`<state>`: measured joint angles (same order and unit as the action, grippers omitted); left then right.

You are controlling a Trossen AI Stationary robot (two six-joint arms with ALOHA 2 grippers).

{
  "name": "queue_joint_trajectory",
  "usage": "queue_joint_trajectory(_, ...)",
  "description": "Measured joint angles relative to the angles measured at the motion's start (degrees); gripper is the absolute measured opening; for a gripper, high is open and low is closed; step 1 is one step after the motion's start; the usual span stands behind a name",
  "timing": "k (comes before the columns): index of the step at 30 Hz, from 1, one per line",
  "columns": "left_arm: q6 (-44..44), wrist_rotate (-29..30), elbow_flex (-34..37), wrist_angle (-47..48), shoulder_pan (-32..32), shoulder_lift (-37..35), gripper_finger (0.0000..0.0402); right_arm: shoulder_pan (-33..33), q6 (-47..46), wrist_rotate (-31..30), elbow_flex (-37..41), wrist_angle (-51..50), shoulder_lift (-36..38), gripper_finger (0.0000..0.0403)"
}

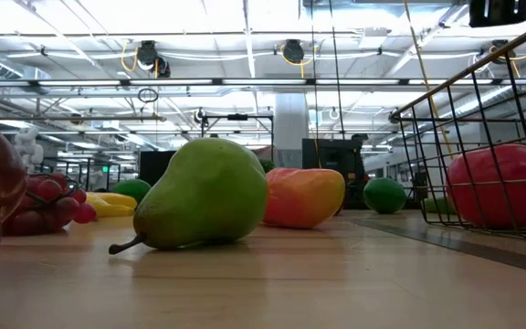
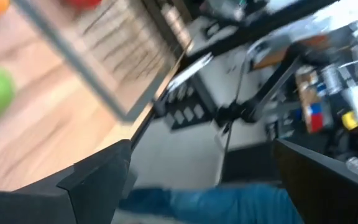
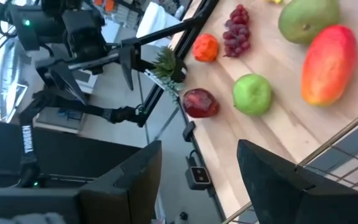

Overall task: Build produce basket
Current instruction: Put the orange pumpkin into the wire basket

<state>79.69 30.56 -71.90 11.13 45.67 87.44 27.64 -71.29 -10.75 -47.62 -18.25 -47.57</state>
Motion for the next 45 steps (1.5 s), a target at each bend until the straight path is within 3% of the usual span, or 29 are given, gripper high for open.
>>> queue_joint_trajectory(9, 11.2, -5.5, 0.0, 14.9, 2.8, 0.0, 0.0385, 0.0, 4.1, 0.0, 0.0, -1.4, 0.0, 0.0203)
queue_joint_trajectory(17, 19.5, -27.3, 0.0, 32.0, 0.7, -0.4, 0.0385, -0.2, 4.7, -0.2, 0.0, -2.0, 0.0, 0.0203)
queue_joint_trajectory(25, 20.9, -36.2, -0.1, 40.6, -0.8, -1.6, 0.0385, -0.2, 6.0, -2.7, 0.0, -2.1, 0.0, 0.0203)
queue_joint_trajectory(32, 26.5, -39.6, 1.4, 50.4, -3.0, -1.6, 0.0385, -0.2, 6.2, -3.0, 0.0, -2.2, 0.0, 0.0203)
queue_joint_trajectory(45, 26.9, -41.5, 9.9, 49.1, -8.2, -1.6, 0.0398, -0.2, 3.4, -1.0, 2.2, -2.1, 0.0, 0.0203)
